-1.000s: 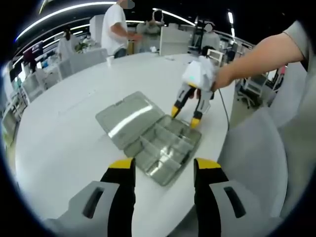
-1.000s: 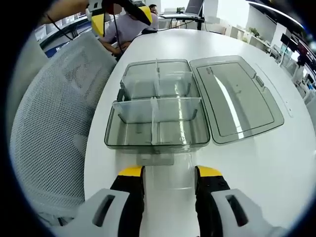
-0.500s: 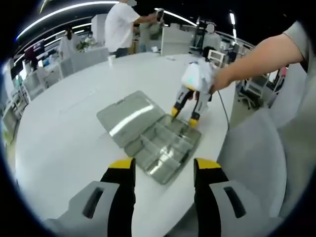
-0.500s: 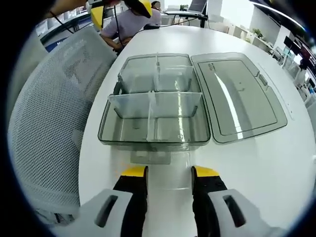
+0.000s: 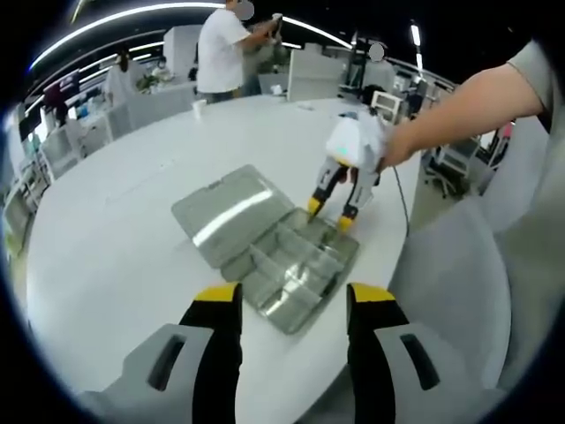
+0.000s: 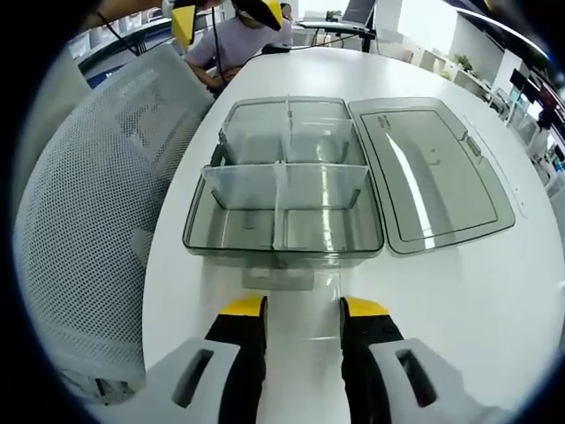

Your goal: Insert the divider into the dual guide fixture by aligning both edges with the guide slots and pushing it downward to the bottom, including one-sided entry, uneven engagement, binding, and posture correction.

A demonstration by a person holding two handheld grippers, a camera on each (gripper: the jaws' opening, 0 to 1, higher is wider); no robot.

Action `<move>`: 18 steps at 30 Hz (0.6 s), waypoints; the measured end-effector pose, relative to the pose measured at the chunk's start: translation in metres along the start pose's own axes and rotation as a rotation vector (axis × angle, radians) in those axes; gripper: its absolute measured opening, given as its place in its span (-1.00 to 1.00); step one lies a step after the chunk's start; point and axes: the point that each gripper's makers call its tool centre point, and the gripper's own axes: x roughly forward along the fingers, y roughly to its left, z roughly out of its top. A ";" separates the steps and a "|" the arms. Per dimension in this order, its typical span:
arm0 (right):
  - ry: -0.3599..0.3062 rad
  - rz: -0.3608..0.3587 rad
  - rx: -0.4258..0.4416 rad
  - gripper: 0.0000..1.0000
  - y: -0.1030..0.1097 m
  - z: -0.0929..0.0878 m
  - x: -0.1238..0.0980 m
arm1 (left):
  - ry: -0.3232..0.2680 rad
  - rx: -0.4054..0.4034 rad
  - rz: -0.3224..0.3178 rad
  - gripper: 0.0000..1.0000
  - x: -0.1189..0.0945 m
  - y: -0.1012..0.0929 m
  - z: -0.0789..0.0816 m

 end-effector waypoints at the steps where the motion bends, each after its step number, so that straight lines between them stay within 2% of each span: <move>1: -0.003 0.002 0.005 -0.44 0.001 0.001 0.000 | -0.001 -0.002 -0.001 -0.09 0.000 0.000 0.000; 18: 0.001 -0.008 0.036 -0.45 0.008 -0.012 -0.014 | -0.004 -0.009 -0.012 -0.10 0.005 -0.002 0.003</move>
